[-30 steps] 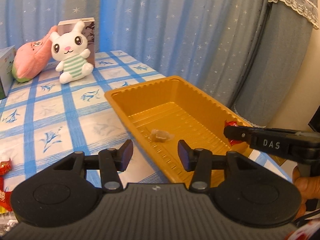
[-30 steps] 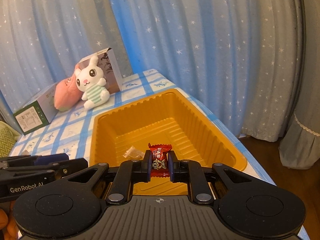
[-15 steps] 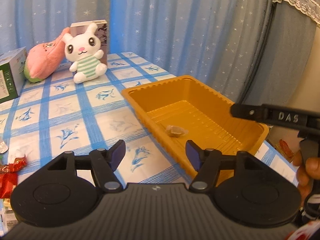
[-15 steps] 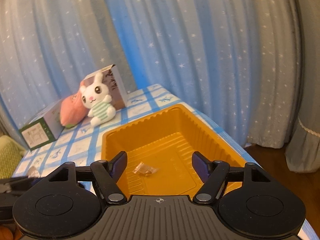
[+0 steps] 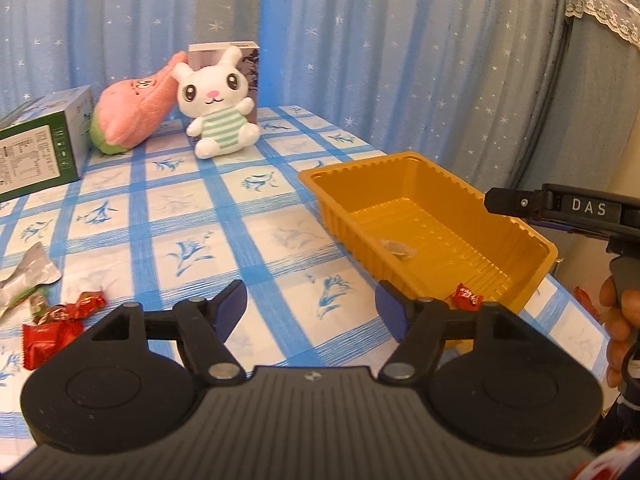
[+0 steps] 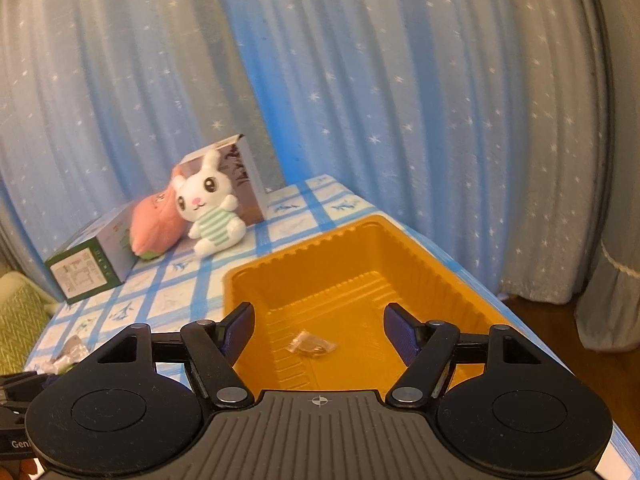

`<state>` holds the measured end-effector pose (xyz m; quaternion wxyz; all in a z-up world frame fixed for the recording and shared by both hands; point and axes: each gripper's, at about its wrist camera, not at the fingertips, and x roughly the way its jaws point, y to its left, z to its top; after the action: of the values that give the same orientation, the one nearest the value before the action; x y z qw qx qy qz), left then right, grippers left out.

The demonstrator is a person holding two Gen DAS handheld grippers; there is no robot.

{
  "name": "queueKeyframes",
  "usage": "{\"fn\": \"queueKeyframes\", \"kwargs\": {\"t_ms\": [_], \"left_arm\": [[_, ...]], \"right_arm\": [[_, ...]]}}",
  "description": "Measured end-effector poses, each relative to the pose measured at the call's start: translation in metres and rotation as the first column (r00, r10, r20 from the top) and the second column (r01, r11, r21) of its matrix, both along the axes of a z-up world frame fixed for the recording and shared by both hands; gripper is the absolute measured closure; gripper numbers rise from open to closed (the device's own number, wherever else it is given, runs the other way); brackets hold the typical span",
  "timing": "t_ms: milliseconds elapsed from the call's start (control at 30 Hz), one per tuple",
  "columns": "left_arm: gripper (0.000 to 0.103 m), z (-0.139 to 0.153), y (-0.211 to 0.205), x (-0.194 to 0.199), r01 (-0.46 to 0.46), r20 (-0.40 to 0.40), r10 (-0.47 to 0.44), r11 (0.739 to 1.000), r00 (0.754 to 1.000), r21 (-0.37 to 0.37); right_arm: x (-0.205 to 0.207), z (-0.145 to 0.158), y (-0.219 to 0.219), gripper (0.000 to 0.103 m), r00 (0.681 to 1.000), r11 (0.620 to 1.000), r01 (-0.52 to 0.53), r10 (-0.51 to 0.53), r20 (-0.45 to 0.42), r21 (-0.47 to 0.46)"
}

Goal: Organize snacks
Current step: 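Withdraw both grippers from the tray back toward the snack pile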

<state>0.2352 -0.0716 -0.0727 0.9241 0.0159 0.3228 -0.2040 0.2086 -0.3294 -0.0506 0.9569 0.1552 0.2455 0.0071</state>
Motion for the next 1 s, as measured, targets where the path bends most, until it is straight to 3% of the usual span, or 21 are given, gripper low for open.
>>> {"fn": "queueKeyframes", "kwargs": {"t_ms": [533, 1000], "left_arm": [[0.033, -0.002, 0.069, -0.019, -0.126, -0.001, 0.126, 0.992, 0.992, 0.005], [0.033, -0.012, 0.13, -0.035, -0.234, -0.018, 0.235, 0.972, 0.972, 0.022]], "right_arm": [[0.006, 0.001, 0.068, 0.032, 0.987, 0.985, -0.156, 0.157, 0.011, -0.068], [0.009, -0.01, 0.134, 0.032, 0.944, 0.938, -0.33, 0.331, -0.011, -0.103]]}}
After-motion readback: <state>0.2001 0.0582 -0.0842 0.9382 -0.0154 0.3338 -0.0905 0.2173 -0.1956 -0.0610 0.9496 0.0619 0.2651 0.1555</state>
